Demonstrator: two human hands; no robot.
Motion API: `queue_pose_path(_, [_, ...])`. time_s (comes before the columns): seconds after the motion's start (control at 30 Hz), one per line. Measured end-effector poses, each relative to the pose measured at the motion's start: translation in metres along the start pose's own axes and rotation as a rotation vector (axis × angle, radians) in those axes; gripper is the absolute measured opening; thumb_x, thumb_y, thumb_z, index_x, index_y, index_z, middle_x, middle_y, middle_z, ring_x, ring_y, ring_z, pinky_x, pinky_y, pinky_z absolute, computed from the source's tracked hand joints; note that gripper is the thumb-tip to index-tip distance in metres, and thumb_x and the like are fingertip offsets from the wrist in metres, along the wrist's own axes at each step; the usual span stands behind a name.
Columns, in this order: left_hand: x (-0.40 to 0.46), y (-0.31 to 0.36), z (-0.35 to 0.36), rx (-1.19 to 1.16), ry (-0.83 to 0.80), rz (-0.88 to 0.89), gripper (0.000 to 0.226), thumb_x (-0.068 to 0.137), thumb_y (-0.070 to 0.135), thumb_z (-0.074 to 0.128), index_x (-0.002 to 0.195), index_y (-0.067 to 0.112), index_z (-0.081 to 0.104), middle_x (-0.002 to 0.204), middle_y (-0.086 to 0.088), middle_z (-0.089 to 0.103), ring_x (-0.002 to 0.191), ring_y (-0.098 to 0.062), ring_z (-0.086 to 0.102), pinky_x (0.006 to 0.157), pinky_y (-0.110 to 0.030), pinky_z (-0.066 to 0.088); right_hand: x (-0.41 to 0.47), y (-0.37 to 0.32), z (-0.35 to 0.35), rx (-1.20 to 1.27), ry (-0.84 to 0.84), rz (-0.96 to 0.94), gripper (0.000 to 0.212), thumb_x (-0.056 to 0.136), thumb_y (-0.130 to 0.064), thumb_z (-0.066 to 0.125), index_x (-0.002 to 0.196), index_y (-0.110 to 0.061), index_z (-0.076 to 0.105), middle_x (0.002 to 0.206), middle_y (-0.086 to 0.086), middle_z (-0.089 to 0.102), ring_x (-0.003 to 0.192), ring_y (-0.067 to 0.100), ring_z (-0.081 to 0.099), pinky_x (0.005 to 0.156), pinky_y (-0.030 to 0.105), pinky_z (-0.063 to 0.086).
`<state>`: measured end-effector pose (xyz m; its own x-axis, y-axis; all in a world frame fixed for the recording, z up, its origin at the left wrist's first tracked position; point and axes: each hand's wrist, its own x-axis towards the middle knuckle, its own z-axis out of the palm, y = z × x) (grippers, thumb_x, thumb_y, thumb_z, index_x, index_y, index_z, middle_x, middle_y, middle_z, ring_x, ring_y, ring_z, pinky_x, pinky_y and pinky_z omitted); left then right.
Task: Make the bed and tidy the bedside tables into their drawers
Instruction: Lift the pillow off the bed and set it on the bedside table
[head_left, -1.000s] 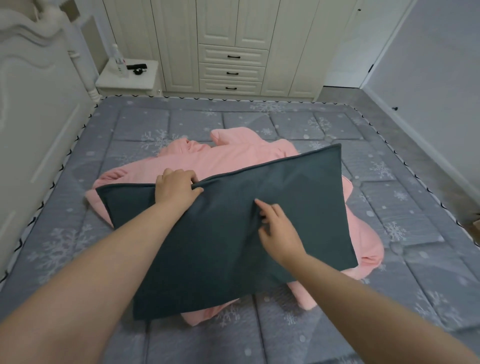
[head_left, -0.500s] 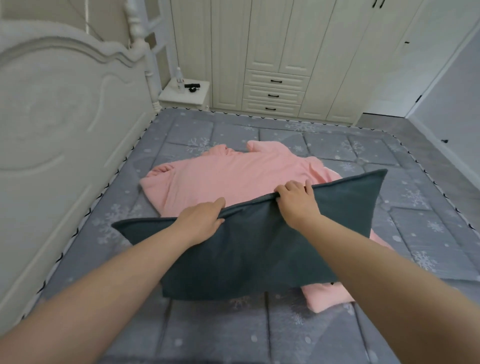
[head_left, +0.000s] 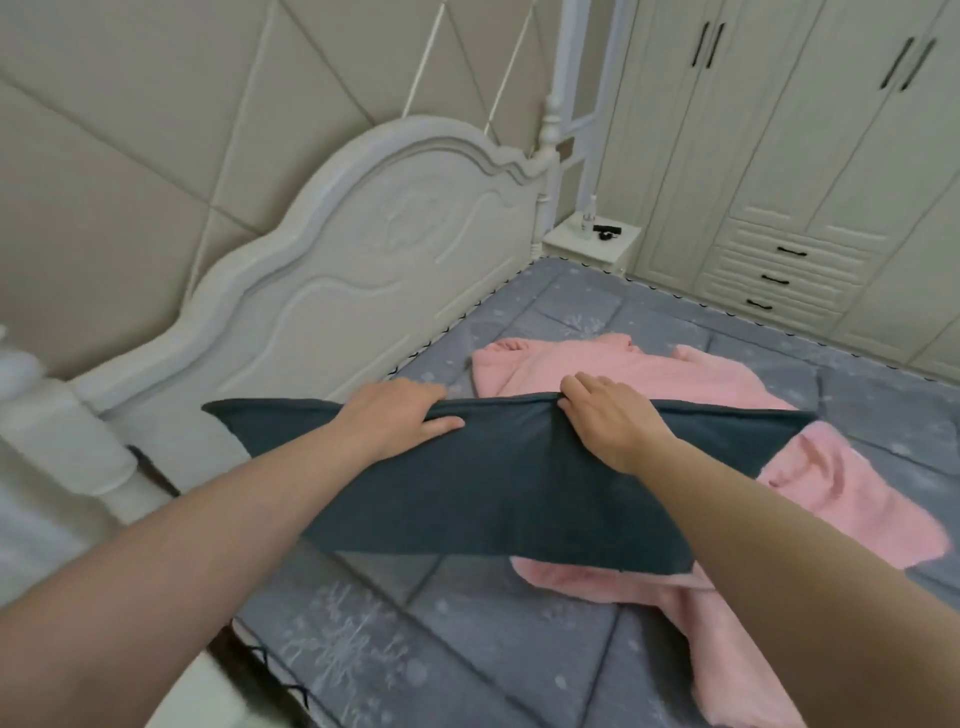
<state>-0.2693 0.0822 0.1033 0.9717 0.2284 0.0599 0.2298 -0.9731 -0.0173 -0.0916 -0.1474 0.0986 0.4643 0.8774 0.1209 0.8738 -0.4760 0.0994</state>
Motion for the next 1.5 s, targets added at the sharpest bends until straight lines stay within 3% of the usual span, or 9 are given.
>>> queue_pose_path(0.13, [-0.059, -0.024, -0.031, 0.036, -0.021, -0.163, 0.041, 0.09, 0.07, 0.032, 0.086, 0.032, 0.048, 0.1, -0.002, 0.067, 0.096, -0.026, 0.061, 0.066, -0.033, 0.039, 0.019, -0.043, -0.008, 0.134, 0.077, -0.164, 0.025, 0.103, -0.03, 0.029, 0.096, -0.014, 0.047, 0.098, 0.007, 0.058, 0.086, 0.029, 0.054, 0.075, 0.04, 0.042])
queue_pose_path(0.23, [-0.121, -0.046, -0.046, 0.062, -0.051, -0.31, 0.049, 0.092, 0.069, 0.03, 0.096, 0.028, 0.057, 0.101, -0.002, 0.065, 0.095, -0.027, 0.06, 0.066, -0.033, 0.037, 0.035, -0.097, -0.02, 0.123, 0.099, -0.322, 0.03, 0.102, -0.035, 0.024, 0.093, -0.016, 0.044, 0.095, 0.004, 0.057, 0.083, 0.028, 0.053, 0.078, 0.043, 0.044])
queue_pose_path(0.37, [-0.204, -0.081, -0.063, 0.078, -0.067, -0.486, 0.053, 0.091, 0.071, 0.028, 0.095, 0.026, 0.057, 0.087, 0.002, 0.057, 0.079, -0.021, 0.051, 0.065, -0.034, 0.043, 0.052, -0.179, -0.036, 0.208, 0.082, -0.453, 0.023, 0.104, -0.032, 0.029, 0.094, -0.015, 0.041, 0.095, 0.003, 0.053, 0.082, 0.026, 0.052, 0.063, 0.036, 0.037])
queue_pose_path(0.53, [-0.31, -0.118, -0.061, 0.068, -0.079, -0.638, 0.055, 0.089, 0.073, 0.028, 0.093, 0.028, 0.058, 0.088, 0.001, 0.061, 0.084, -0.024, 0.059, 0.069, -0.035, 0.048, 0.057, -0.288, -0.045, 0.236, 0.059, -0.636, 0.021, 0.104, -0.031, 0.031, 0.091, -0.017, 0.038, 0.091, 0.001, 0.051, 0.075, 0.019, 0.04, 0.064, 0.034, 0.033])
queue_pose_path(0.7, [-0.423, -0.152, -0.055, 0.031, -0.156, -0.779, 0.056, 0.09, 0.072, 0.029, 0.098, 0.027, 0.061, 0.084, 0.004, 0.058, 0.078, -0.02, 0.056, 0.067, -0.035, 0.047, 0.046, -0.406, -0.044, 0.241, -0.002, -0.786, 0.021, 0.104, -0.034, 0.03, 0.091, -0.02, 0.039, 0.087, -0.004, 0.046, 0.075, 0.018, 0.044, 0.067, 0.033, 0.036])
queue_pose_path(1.07, [-0.596, -0.201, -0.011, -0.158, -0.135, -0.876, 0.045, 0.094, 0.063, 0.033, 0.071, 0.03, 0.053, 0.073, 0.011, 0.057, 0.074, -0.014, 0.055, 0.061, -0.031, 0.042, -0.007, -0.58, -0.016, 0.194, -0.319, -0.906, 0.026, 0.103, -0.04, 0.025, 0.094, -0.021, 0.04, 0.091, 0.001, 0.054, 0.083, 0.024, 0.053, 0.079, 0.045, 0.048])
queue_pose_path(1.27, [-0.641, -0.207, 0.002, -0.183, -0.061, -0.883, 0.031, 0.098, 0.056, 0.034, 0.074, 0.04, 0.044, 0.065, 0.016, 0.045, 0.075, -0.014, 0.05, 0.06, -0.029, 0.037, -0.019, -0.631, -0.015, 0.061, -0.286, -0.991, 0.031, 0.105, -0.033, 0.026, 0.109, -0.013, 0.049, 0.107, 0.006, 0.056, 0.094, 0.026, 0.054, 0.08, 0.039, 0.045])
queue_pose_path(1.4, [-0.643, -0.209, 0.005, -0.152, -0.047, -0.869, 0.04, 0.098, 0.056, 0.033, 0.063, 0.039, 0.036, 0.061, 0.018, 0.04, 0.071, -0.012, 0.045, 0.057, -0.028, 0.033, -0.021, -0.645, 0.003, 0.0, -0.142, -0.937, 0.033, 0.105, -0.032, 0.029, 0.113, -0.013, 0.054, 0.111, 0.005, 0.053, 0.101, 0.025, 0.05, 0.086, 0.036, 0.038])
queue_pose_path(1.5, [-0.641, -0.215, 0.009, -0.129, -0.042, -0.868, 0.039, 0.099, 0.055, 0.032, 0.065, 0.037, 0.036, 0.062, 0.017, 0.04, 0.07, -0.012, 0.043, 0.054, -0.028, 0.029, -0.014, -0.654, 0.011, 0.049, -0.156, -0.9, 0.031, 0.104, -0.03, 0.031, 0.114, -0.012, 0.054, 0.112, 0.005, 0.052, 0.104, 0.026, 0.05, 0.088, 0.035, 0.037])
